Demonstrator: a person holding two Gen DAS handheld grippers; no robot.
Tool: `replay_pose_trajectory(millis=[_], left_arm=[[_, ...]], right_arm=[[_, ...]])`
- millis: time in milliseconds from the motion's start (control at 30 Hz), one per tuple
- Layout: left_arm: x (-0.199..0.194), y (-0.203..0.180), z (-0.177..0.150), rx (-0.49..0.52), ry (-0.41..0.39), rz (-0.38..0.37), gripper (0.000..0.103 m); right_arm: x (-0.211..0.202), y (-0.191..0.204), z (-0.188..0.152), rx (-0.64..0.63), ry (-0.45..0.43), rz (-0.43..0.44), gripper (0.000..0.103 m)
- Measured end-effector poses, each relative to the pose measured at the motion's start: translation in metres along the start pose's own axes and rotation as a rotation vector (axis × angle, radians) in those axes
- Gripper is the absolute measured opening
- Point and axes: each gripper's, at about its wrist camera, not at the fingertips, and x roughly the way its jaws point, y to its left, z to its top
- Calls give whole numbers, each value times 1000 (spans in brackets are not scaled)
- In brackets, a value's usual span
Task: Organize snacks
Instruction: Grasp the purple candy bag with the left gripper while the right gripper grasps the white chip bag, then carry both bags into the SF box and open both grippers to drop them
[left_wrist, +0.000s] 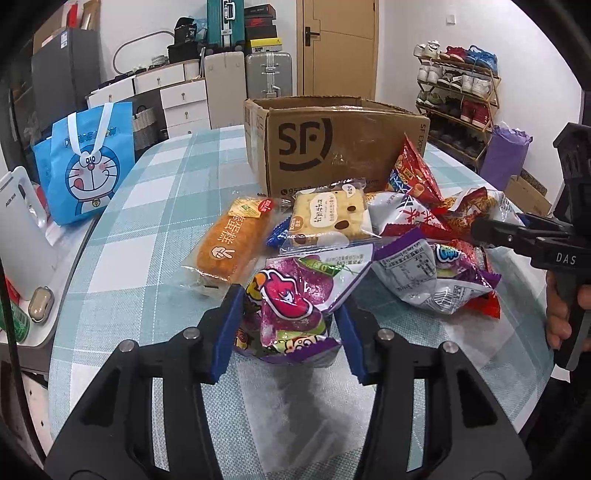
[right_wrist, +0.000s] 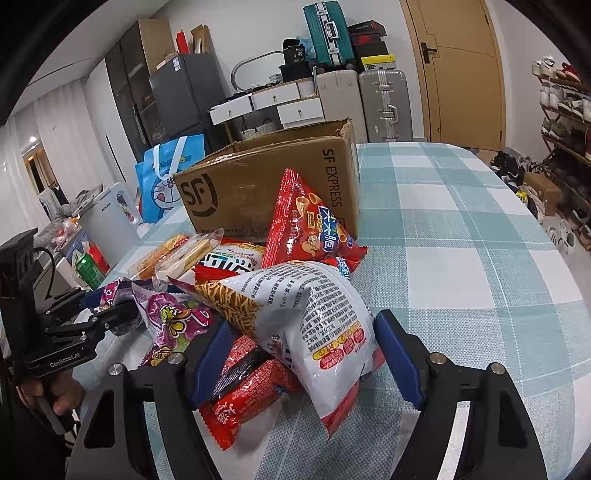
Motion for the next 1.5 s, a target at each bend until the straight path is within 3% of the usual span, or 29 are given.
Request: replay_pose_trajectory(millis=[300,833,1500], left_arm=[[-8,6,-2,-32,-22,-9,47],[-24,8,1,-64,-77,-20,47],[-40,-6,45,-58,-162,-21,47]], right_arm=[[-14,-1,-3,9,-68,23,57],[-32,-6,-3,55,-144,103,57],[-59,5,26,46,-247,155,57]])
